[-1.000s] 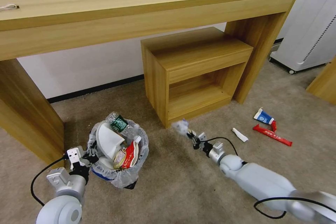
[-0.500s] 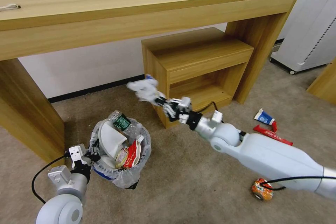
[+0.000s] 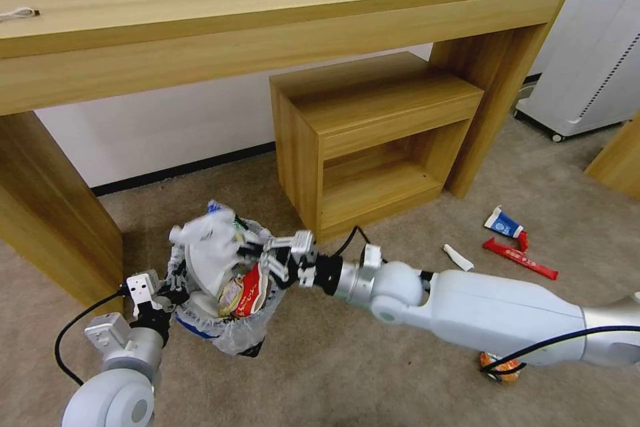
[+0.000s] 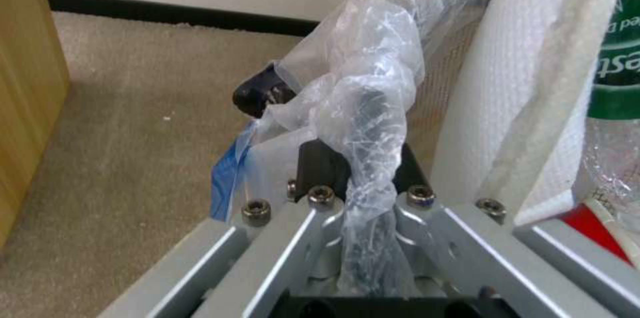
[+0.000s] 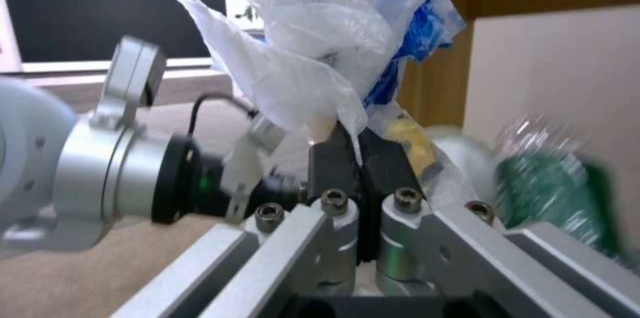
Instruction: Pick up the trash bin and place the garbage on the floor into it.
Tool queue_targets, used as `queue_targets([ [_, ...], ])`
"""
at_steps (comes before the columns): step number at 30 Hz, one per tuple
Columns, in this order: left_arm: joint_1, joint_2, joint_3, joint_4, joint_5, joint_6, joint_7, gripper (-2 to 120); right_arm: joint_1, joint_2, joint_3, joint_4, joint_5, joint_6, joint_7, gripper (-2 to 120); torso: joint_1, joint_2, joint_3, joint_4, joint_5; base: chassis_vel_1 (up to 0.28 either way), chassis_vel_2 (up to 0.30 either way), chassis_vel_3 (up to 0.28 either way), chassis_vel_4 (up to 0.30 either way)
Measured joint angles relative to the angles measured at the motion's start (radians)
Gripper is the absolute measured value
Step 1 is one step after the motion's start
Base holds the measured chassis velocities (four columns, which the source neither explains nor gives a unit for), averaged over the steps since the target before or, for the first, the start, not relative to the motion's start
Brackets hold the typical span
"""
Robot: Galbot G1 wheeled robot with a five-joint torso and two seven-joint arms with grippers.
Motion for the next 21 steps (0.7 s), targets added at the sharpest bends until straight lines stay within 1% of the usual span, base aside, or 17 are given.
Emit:
queue_targets([
  [3, 0.002, 0.000, -0.004, -0.003, -0.002, 0.000, -0.001, 3, -0.003, 0.018, -0.015, -0.023, -0.007, 0.000, 0.003, 0, 0.000, 0.000, 0.000, 0.0000, -0.0001, 0.000, 0.000, 0.000, 0.000],
  [6, 0.006, 0.000, -0.007, -0.009, -0.005, 0.000, -0.001, 3, -0.013, 0.046, -0.033, -0.075, -0.020, 0.001, 0.012, 0, 0.000, 0.000, 0.000, 0.0000, 0.0000, 0.000, 0.000, 0.000, 0.000],
  [10, 0.009, 0.000, -0.008, -0.013, -0.005, 0.000, -0.001, 3, -0.028, 0.063, -0.045, -0.115, -0.034, 0.003, 0.021, 0, 0.000, 0.000, 0.000, 0.0001, -0.0001, 0.000, 0.000, 0.000, 0.000],
  [17, 0.012, 0.002, -0.011, -0.016, -0.007, -0.001, -0.001, 3, -0.045, 0.072, -0.051, -0.130, -0.047, 0.002, 0.032, 0, 0.000, 0.000, 0.000, 0.0000, 0.0000, 0.000, 0.000, 0.000, 0.000],
  [18, 0.012, 0.002, -0.011, -0.016, -0.008, -0.001, -0.001, 3, -0.045, 0.072, -0.051, -0.130, -0.048, 0.000, 0.032, 6, 0.000, 0.000, 0.000, 0.0001, 0.0000, 0.000, 0.000, 0.000, 0.000],
  [19, 0.012, 0.002, -0.011, -0.016, -0.008, -0.001, -0.001, 3, -0.045, 0.072, -0.051, -0.130, -0.048, 0.000, 0.032, 6, 0.000, 0.000, 0.000, 0.0001, 0.0000, 0.000, 0.000, 0.000, 0.000],
  [21, 0.011, 0.001, -0.011, -0.015, -0.008, -0.001, -0.001, 3, -0.045, 0.072, -0.051, -0.130, -0.051, -0.005, 0.036, 14, 0.000, 0.000, 0.000, 0.0000, 0.0000, 0.000, 0.000, 0.000, 0.000],
])
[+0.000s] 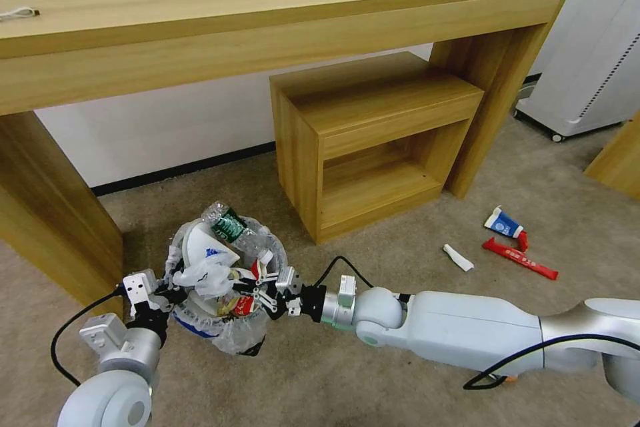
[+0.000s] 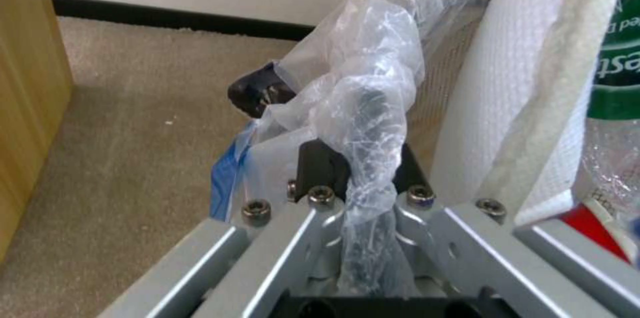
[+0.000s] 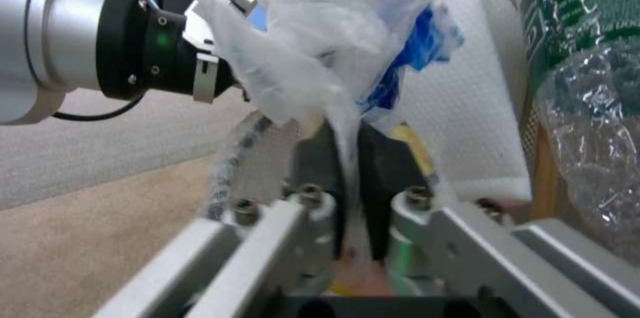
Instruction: Pick up the trash bin and place the garbage on the floor into it.
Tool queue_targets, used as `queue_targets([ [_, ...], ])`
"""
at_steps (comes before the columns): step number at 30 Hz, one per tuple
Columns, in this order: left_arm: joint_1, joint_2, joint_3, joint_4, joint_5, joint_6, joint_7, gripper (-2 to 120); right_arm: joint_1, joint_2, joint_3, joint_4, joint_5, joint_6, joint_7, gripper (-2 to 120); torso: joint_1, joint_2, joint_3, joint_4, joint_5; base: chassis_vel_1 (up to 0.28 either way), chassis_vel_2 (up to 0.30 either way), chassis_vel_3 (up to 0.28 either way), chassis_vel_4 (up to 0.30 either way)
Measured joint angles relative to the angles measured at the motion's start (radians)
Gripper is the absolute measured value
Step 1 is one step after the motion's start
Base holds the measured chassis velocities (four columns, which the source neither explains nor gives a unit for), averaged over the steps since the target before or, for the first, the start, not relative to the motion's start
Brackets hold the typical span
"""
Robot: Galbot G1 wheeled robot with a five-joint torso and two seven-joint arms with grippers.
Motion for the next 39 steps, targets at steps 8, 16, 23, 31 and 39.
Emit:
queue_targets([
  [8, 0.000, 0.002, -0.001, 0.006, 0.000, -0.001, 0.000, 3, -0.005, -0.022, 0.016, 0.027, -0.002, -0.013, 0.004, 43, 0.000, 0.000, 0.000, 0.0000, 0.0001, 0.000, 0.000, 0.000, 0.000],
  [16, 0.003, 0.003, 0.000, 0.016, 0.003, -0.001, 0.001, 3, -0.027, -0.051, 0.079, 0.068, -0.007, -0.022, 0.014, 73, 0.000, 0.000, 0.000, 0.0000, 0.0000, 0.000, 0.000, 0.000, 0.000],
  [23, 0.004, 0.006, 0.000, 0.021, 0.005, -0.001, 0.001, 3, -0.065, -0.075, 0.145, 0.095, -0.011, -0.025, 0.021, 96, 0.000, 0.000, 0.000, 0.0000, 0.0001, 0.000, 0.000, 0.000, 0.000],
  [31, 0.010, 0.004, 0.001, 0.018, 0.007, -0.001, 0.002, 3, -0.099, -0.081, 0.186, 0.077, -0.026, -0.025, 0.026, 100, 0.000, 0.000, 0.000, 0.0001, 0.0001, 0.000, 0.000, 0.000, 0.000],
  [39, 0.009, -0.004, 0.012, 0.021, 0.015, -0.003, 0.006, 3, -0.093, -0.063, 0.191, 0.053, -0.027, -0.021, 0.036, 98, 0.000, 0.000, 0.000, 0.0001, 0.0000, 0.000, 0.000, 0.000, 0.000],
])
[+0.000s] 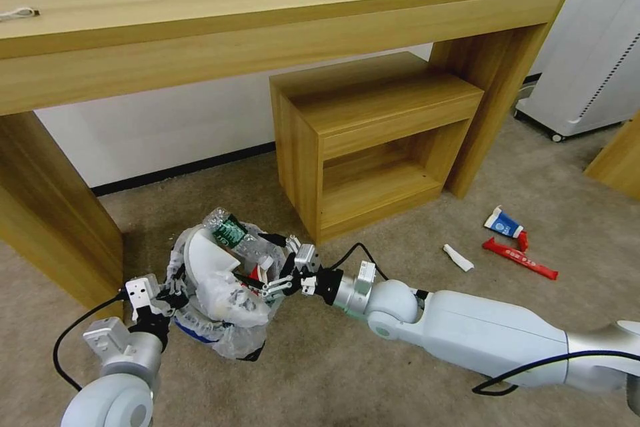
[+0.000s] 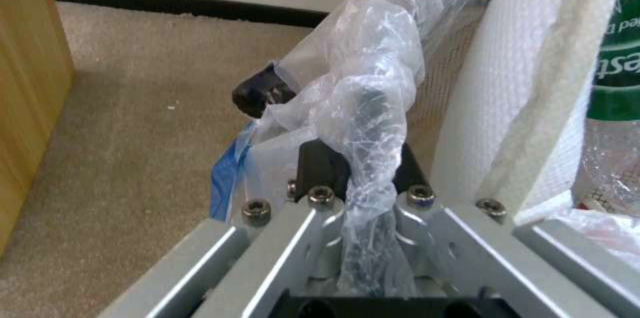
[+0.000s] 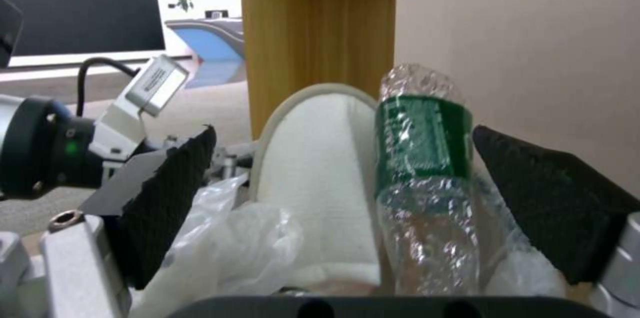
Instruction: Pick up the trash bin and place the garbage on the floor into it.
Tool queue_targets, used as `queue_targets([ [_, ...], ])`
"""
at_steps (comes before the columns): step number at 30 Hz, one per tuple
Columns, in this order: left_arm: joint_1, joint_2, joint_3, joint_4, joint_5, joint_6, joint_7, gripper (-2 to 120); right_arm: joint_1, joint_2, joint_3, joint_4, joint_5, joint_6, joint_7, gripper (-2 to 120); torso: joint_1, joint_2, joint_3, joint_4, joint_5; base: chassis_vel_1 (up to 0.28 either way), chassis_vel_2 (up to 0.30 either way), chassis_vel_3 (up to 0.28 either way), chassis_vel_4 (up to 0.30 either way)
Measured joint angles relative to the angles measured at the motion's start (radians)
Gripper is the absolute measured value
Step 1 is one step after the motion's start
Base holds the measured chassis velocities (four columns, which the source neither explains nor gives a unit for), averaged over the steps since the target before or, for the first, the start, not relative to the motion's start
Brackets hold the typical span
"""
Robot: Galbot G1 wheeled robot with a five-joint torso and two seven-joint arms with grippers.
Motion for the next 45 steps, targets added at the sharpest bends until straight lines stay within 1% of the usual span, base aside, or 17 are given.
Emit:
queue_targets([
  [10, 0.010, 0.015, 0.008, 0.001, -0.006, 0.010, 0.001, 3, 0.019, 0.006, 0.008, -0.009, 0.006, -0.001, 0.008, 97, 0.000, 0.000, 0.000, -0.0001, -0.0001, 0.000, 0.000, 0.000, 0.000],
  [14, 0.026, 0.039, 0.016, -0.001, -0.031, 0.027, -0.004, 3, 0.022, 0.010, 0.018, -0.016, 0.008, 0.001, 0.012, 95, 0.000, 0.000, 0.000, -0.0001, 0.0000, 0.000, 0.000, 0.000, 0.000],
  [17, 0.041, 0.061, 0.021, -0.012, -0.079, 0.055, -0.024, 3, 0.022, 0.007, 0.026, -0.017, 0.010, 0.003, 0.014, 92, 0.000, 0.000, 0.000, -0.0001, 0.0000, 0.000, 0.000, 0.000, 0.000],
  [23, 0.040, 0.092, 0.018, -0.016, -0.140, 0.085, -0.050, 3, 0.023, 0.000, 0.041, -0.017, 0.012, 0.009, 0.017, 90, 0.000, 0.000, 0.000, 0.0000, 0.0001, 0.000, 0.000, 0.000, 0.000],
  [25, 0.034, 0.123, 0.010, -0.015, -0.187, 0.103, -0.065, 3, 0.022, -0.010, 0.054, -0.005, 0.016, 0.010, 0.022, 89, 0.000, 0.000, 0.000, -0.0001, -0.0002, 0.000, 0.000, 0.000, 0.000],
  [26, 0.034, 0.123, 0.010, -0.015, -0.187, 0.103, -0.065, 3, 0.022, -0.010, 0.054, -0.005, 0.016, 0.010, 0.022, 89, 0.000, 0.000, 0.000, -0.0001, -0.0002, 0.000, 0.000, 0.000, 0.000],
  [28, 0.028, 0.168, 0.004, -0.012, -0.257, 0.126, -0.096, 3, 0.020, -0.028, 0.073, 0.014, 0.026, 0.010, 0.028, 88, 0.000, 0.000, 0.000, -0.0001, 0.0000, 0.000, 0.000, 0.000, 0.000],
  [30, 0.027, 0.182, 0.004, -0.012, -0.282, 0.133, -0.107, 3, 0.019, -0.035, 0.078, 0.019, 0.026, 0.012, 0.029, 88, 0.000, 0.000, 0.000, -0.0001, -0.0001, 0.000, 0.000, 0.000, 0.000],
  [32, 0.030, 0.224, 0.010, -0.013, -0.349, 0.147, -0.131, 3, 0.008, -0.058, 0.098, 0.032, 0.026, 0.019, 0.032, 88, 0.000, 0.000, 0.000, -0.0001, -0.0001, 0.000, 0.000, 0.000, 0.000],
  [34, 0.031, 0.233, 0.012, -0.014, -0.366, 0.150, -0.138, 3, 0.002, -0.065, 0.105, 0.038, 0.026, 0.019, 0.033, 88, 0.000, 0.000, 0.000, -0.0001, 0.0000, 0.000, 0.000, 0.000, 0.000],
  [35, 0.030, 0.254, 0.014, -0.014, -0.406, 0.155, -0.155, 3, -0.016, -0.085, 0.128, 0.053, 0.025, 0.019, 0.035, 87, 0.000, 0.000, 0.000, 0.0000, -0.0001, 0.000, 0.000, 0.000, 0.000],
  [36, 0.028, 0.264, 0.014, -0.014, -0.420, 0.158, -0.161, 3, -0.033, -0.098, 0.146, 0.063, 0.024, 0.019, 0.036, 86, 0.000, 0.000, 0.000, -0.0001, -0.0002, 0.000, 0.000, 0.000, 0.000],
  [38, 0.019, 0.282, 0.014, -0.010, -0.432, 0.158, -0.166, 3, -0.070, -0.130, 0.187, 0.084, 0.017, 0.012, 0.054, 86, 0.000, 0.000, 0.000, -0.0002, 0.0003, 0.000, 0.000, 0.000, 0.000],
  [39, 0.019, 0.282, 0.014, -0.010, -0.432, 0.158, -0.166, 3, -0.070, -0.130, 0.187, 0.084, 0.017, 0.012, 0.054, 86, 0.000, 0.000, 0.000, -0.0002, 0.0003, 0.000, 0.000, 0.000, 0.000],
  [42, 0.002, 0.292, 0.020, -0.007, -0.440, 0.158, -0.168, 3, -0.158, -0.187, 0.289, 0.116, 0.006, -0.033, 0.136, 85, 0.000, 0.000, 0.000, -0.0001, 0.0003, 0.000, 0.000, 0.000, 0.000],
  [43, 0.002, 0.292, 0.020, -0.007, -0.440, 0.158, -0.168, 3, -0.158, -0.187, 0.289, 0.116, 0.006, -0.033, 0.136, 85, 0.000, 0.000, 0.000, -0.0001, 0.0003, 0.000, 0.000, 0.000, 0.000],
  [45, -0.006, 0.294, 0.025, -0.005, -0.442, 0.156, -0.169, 3, -0.208, -0.216, 0.364, 0.126, -0.008, -0.056, 0.190, 87, 0.000, 0.000, 0.000, -0.0003, 0.0001, 0.000, 0.000, 0.000, 0.000],
])
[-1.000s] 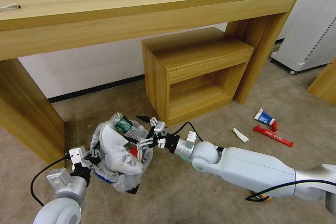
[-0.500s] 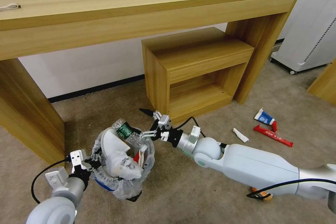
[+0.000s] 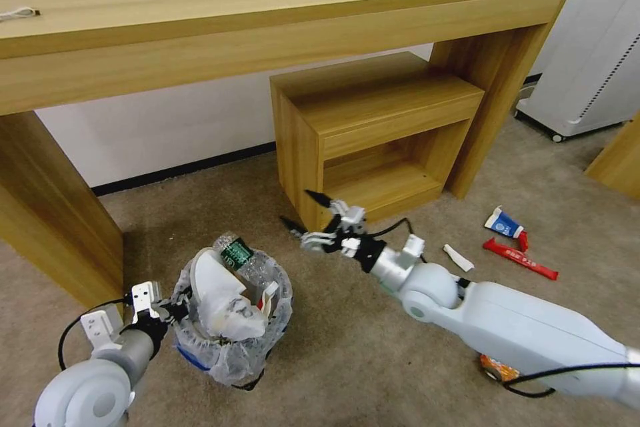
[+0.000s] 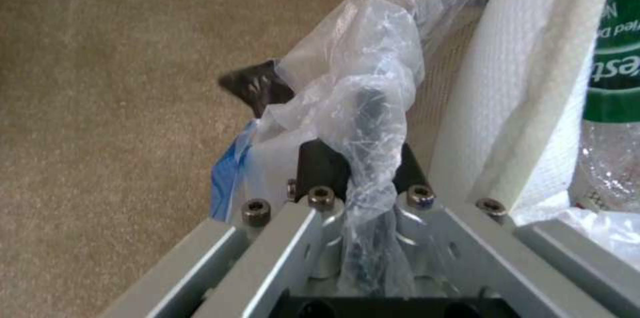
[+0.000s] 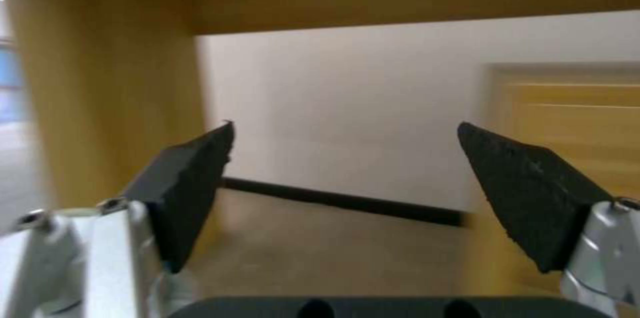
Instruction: Pick up the trash bin and place the garbage on the floor into it.
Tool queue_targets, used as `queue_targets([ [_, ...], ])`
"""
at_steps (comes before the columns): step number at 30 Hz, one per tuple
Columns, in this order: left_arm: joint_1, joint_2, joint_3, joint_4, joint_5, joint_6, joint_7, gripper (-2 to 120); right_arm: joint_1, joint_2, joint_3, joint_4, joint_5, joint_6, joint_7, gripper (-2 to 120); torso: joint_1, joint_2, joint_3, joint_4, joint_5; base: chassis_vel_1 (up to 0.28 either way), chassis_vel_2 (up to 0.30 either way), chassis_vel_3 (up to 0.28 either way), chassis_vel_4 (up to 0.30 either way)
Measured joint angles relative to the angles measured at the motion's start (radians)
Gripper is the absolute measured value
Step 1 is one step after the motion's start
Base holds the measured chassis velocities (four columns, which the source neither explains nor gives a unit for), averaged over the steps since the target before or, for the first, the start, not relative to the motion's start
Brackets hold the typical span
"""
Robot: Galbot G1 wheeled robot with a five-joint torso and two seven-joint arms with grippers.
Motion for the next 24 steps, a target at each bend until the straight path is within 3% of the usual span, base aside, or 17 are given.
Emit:
queue_targets([
  [6, 0.006, 0.006, -0.004, -0.009, 0.001, -0.003, 0.002, 3, -0.086, -0.065, 0.151, -0.001, -0.039, -0.005, 0.067, 100, 0.000, 0.000, 0.000, 0.0001, -0.0002, 0.000, 0.000, 0.000, 0.000],
  [24, 0.042, -0.026, -0.010, -0.042, -0.016, 0.005, -0.009, 3, -0.174, -0.112, 0.245, -0.088, -0.078, 0.044, 0.092, 100, 0.000, 0.000, 0.000, 0.0002, -0.0001, 0.000, 0.000, 0.000, 0.000],
])
